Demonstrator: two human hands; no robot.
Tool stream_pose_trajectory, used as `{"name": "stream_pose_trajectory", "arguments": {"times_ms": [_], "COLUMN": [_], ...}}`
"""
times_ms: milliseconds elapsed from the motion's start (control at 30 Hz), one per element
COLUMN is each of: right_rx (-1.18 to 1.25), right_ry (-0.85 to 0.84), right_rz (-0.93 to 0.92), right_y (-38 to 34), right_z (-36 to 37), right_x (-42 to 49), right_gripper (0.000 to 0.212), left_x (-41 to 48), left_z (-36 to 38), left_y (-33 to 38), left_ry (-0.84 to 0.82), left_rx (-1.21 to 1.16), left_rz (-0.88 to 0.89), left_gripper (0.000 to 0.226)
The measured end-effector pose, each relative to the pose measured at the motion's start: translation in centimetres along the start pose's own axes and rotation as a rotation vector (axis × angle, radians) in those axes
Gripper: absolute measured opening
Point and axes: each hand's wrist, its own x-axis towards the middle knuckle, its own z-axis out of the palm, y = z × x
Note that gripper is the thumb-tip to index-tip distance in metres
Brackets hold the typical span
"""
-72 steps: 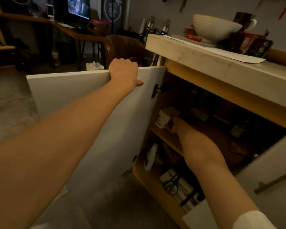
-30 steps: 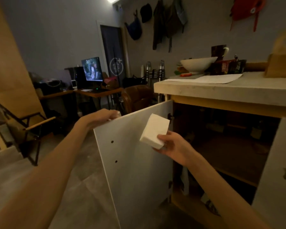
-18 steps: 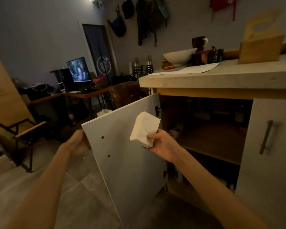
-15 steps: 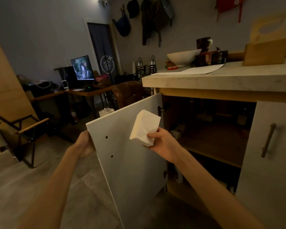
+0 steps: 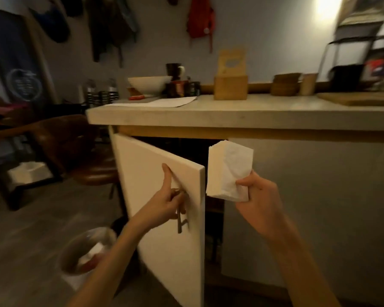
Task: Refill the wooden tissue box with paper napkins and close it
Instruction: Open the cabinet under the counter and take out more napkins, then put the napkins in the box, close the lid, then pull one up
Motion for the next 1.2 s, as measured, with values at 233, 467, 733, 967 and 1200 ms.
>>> {"name": "stream_pose_trajectory", "arguments": {"times_ms": [233,467,733,967,1200], "right_rx": [-0.181,-0.254,-0.116,0.026,0.203], "right_ry": [0.325,0.405,0.497,0.648,0.728], "right_rz": [-0.152,-0.137,0.044,0.218,0.332], "right_y": [-2.7,0.2,-1.0,-8.2,-19.1], "right_z": [-6.5,-9.3,-4.4,3.7,14.0], "right_x": [-1.2,1.2,4.3,7.0,7.6], "right_gripper": [0.053,0.054,0.046,0.07,0.074], "left_x": [12.0,16.0,17.2,14.5,8.8], "left_z": [6.8,7.8,8.4,4.5,-11.4], "left_y": [0.7,-0.5,0.5,5.7,19.4], "left_ry": [0.286,0.409,0.467,0.222,-0.158], "left_rx": [0.021,-0.039,0.012,-0.093,-0.017], "left_rz": [0.013,-0.012,-0.176,-0.426,-0.878], "left_gripper": [0.094,0.092,0.091,0.101,0.093]}}
